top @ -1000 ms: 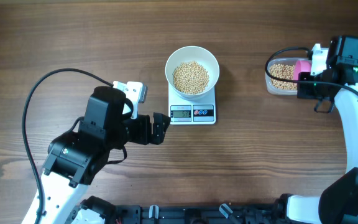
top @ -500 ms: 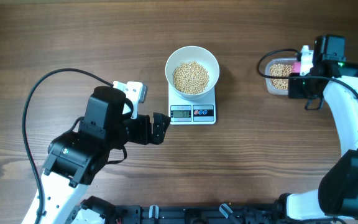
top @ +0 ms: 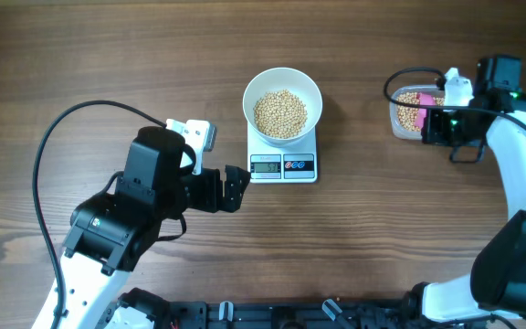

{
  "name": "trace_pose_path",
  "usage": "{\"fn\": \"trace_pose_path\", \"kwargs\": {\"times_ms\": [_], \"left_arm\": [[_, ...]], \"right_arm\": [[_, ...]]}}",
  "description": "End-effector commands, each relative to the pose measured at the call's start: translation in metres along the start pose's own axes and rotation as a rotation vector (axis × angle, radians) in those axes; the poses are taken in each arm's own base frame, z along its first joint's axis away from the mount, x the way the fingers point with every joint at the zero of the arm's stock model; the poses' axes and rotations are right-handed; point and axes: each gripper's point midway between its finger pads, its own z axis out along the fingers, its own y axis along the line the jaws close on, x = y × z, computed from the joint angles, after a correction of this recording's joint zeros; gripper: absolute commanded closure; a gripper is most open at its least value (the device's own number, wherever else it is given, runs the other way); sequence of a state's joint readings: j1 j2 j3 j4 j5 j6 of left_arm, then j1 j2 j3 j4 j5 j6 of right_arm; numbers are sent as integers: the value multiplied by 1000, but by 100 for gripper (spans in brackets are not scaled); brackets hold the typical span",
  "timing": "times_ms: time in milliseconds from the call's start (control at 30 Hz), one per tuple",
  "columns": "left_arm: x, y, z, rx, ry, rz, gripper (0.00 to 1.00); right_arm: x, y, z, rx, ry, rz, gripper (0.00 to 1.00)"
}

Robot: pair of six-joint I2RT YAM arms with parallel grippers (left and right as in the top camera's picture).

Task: Scoop item into bowl and weigh 150g on scale
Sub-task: 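Scoop more soybeans from the tub with the right gripper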

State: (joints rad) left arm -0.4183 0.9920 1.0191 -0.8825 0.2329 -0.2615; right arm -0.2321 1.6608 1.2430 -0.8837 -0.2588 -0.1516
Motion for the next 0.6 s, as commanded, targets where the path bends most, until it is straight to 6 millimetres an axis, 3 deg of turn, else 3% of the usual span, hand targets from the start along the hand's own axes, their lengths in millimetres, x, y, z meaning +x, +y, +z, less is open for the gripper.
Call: {"fn": "trace_pose_path", "kwargs": {"times_ms": [0,367,567], "left_arm": [[3,-2,2,9,12,-7,0],[3,-2,2,9,12,-7,0],[3,-2,2,9,12,-7,0]], "right_arm": [[6,8,6,-205,5,35,96],[6,-17,-15,-346,-65,216,96],[2,-13,-19,-436,-80,290,96]]}}
